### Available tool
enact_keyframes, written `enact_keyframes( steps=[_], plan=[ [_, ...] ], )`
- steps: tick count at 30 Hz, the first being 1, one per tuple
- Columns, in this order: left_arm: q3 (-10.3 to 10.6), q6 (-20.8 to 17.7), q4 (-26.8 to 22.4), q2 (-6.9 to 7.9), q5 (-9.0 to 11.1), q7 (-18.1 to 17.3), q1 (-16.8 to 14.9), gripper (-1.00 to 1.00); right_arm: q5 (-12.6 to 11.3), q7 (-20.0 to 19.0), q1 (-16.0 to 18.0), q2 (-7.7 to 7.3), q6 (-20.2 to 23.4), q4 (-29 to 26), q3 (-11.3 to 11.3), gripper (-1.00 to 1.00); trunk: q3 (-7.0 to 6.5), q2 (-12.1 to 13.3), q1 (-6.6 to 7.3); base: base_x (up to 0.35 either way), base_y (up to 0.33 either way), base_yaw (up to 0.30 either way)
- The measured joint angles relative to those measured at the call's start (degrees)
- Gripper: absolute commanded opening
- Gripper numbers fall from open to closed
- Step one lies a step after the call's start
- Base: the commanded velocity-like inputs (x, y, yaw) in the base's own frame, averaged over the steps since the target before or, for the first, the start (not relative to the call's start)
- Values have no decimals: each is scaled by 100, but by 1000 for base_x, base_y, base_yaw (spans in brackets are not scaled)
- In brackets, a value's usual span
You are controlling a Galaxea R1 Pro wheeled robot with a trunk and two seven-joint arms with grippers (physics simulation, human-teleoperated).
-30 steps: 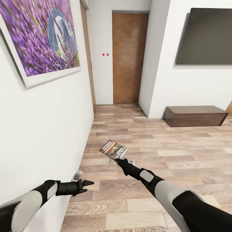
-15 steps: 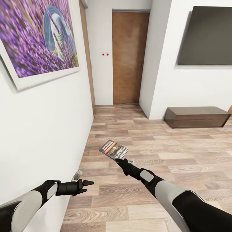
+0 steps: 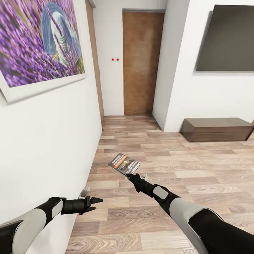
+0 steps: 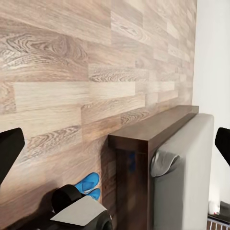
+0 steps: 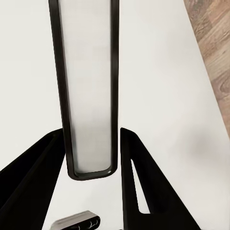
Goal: In the bedroom, move the book from the bed onto either nightstand, and place the two sandals side by side next to the bed.
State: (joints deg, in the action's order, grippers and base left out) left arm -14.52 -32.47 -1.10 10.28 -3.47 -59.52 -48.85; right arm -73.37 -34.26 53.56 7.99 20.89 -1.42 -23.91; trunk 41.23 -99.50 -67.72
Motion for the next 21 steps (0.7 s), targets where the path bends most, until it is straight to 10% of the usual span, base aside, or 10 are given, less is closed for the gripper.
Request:
enact_keyframes(
  steps=[21],
  plan=[
    [0,0,0,1,-2,0,0,100,-1,0,0,0,9,3,1,-100,0,0,0,153,0,0]
  ],
)
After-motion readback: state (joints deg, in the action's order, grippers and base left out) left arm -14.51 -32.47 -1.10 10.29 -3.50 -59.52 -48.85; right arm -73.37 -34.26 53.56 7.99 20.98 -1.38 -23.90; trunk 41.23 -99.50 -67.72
